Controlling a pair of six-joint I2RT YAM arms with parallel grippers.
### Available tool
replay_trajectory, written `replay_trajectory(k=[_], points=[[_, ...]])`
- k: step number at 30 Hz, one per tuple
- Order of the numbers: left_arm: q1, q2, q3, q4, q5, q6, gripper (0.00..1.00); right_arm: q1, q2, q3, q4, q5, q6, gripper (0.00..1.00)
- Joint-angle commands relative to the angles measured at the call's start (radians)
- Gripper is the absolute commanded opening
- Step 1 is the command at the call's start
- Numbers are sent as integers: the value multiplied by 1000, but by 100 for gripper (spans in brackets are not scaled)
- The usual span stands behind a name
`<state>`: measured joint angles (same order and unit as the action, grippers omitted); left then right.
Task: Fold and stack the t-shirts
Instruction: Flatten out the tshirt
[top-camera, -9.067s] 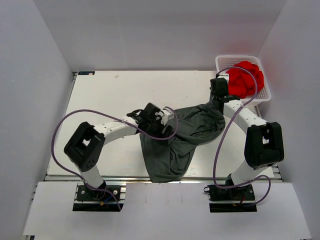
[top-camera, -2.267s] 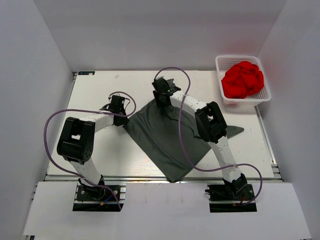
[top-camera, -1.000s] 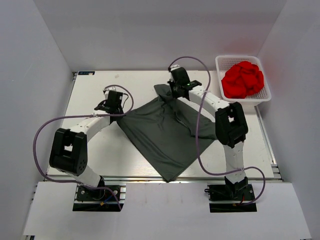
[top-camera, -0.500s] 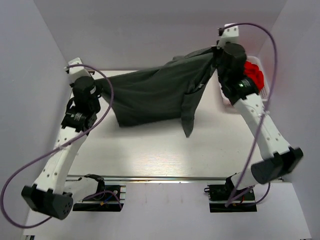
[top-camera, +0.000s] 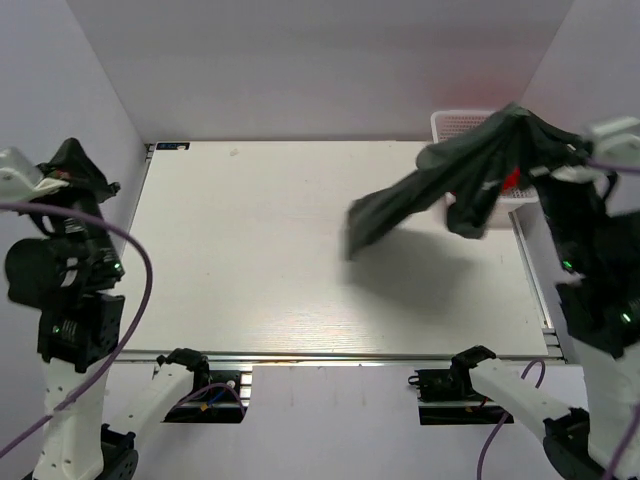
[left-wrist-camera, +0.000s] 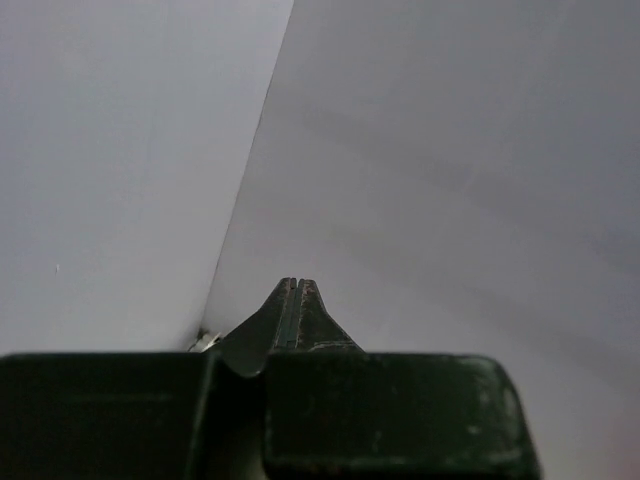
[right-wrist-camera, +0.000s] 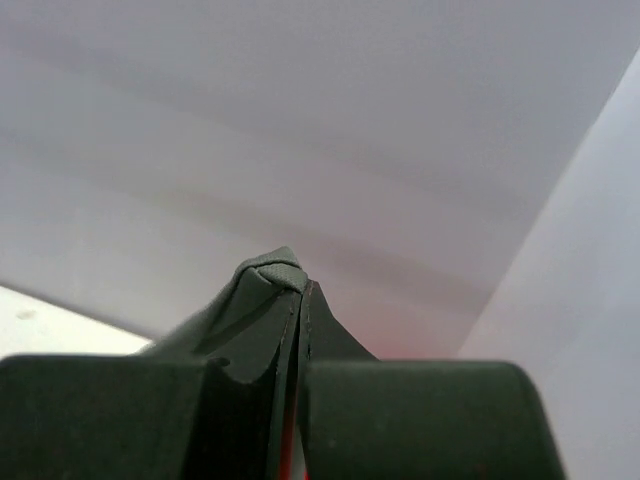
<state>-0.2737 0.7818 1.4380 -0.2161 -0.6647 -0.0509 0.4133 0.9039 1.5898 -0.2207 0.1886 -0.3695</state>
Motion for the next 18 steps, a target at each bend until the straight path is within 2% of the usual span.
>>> replay_trajectory(k=[1, 2, 5, 8, 10, 11, 12, 14, 17, 18], points=[[4, -19, 38, -8, 89, 52, 0, -2, -80, 59, -50, -170, -31, 0], [4, -19, 38, -8, 120, 42, 0, -2, -88, 87, -93, -220, -10, 0], [4, -19, -27, -19, 256, -9, 0, -1, -83, 53, -126, -221, 38, 0], [4, 39, -63, -39, 310, -64, 0, -4, 14, 32, -146, -212, 81, 0], [4, 89, -102, -51, 319, -92, 0, -2, 68, 71, -173, -327, 105, 0], [4, 105, -117, -51, 320, -107, 0, -2, 158, 135, -212, -371, 118, 0], [4, 129, -149, -51, 320, -128, 0, 1, 190, 157, -221, -503, 139, 0], [4, 151, -204, -51, 330, -141, 0, 1, 303, 232, -233, -643, 161, 0], [4, 191, -254, -63, 321, -173, 0, 5, 416, 294, -186, -715, 211, 0], [4, 200, -254, -63, 298, -182, 0, 4, 432, 320, -162, -786, 228, 0]])
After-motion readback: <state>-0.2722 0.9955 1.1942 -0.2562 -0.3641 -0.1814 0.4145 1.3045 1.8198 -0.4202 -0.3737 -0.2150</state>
